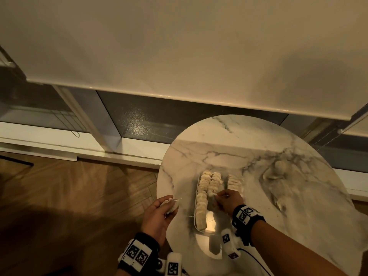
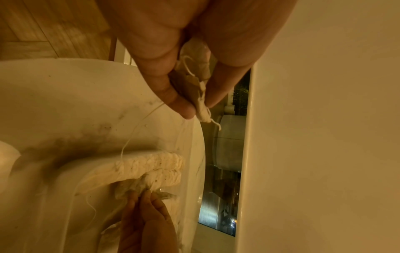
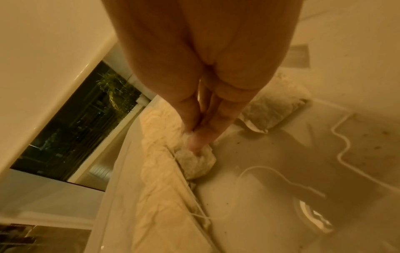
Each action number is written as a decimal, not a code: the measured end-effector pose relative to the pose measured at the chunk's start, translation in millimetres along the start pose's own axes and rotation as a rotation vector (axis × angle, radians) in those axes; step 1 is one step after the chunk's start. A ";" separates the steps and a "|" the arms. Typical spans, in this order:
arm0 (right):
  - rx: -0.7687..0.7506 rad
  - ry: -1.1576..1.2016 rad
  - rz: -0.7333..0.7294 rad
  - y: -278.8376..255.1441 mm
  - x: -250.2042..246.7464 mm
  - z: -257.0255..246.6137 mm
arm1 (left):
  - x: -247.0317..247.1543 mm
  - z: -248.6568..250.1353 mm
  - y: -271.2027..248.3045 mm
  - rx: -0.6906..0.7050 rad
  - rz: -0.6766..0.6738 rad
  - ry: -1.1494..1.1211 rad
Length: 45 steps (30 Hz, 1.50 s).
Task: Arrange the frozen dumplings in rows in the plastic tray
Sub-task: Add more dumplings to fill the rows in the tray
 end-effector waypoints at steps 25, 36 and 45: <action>-0.342 0.144 -0.371 -154.5 -11.9 -44.4 | 52.1 2.8 -26.3 0.055 -0.366 0.265; -0.537 0.003 -0.256 -156.7 -27.1 -49.5 | 71.6 4.2 -20.1 0.029 -0.344 0.209; -0.628 0.018 -0.227 -162.8 -42.9 -50.5 | 71.9 5.7 -9.8 -0.008 -0.292 0.113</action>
Point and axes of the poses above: each hand's wrist, its own y-axis towards the middle knuckle, its own x-axis out of the palm, z = x × y, the point moved 3 cm from there along y, towards the middle knuckle, and after that the axes turned 13 degrees about x, right-handed, at the moved point
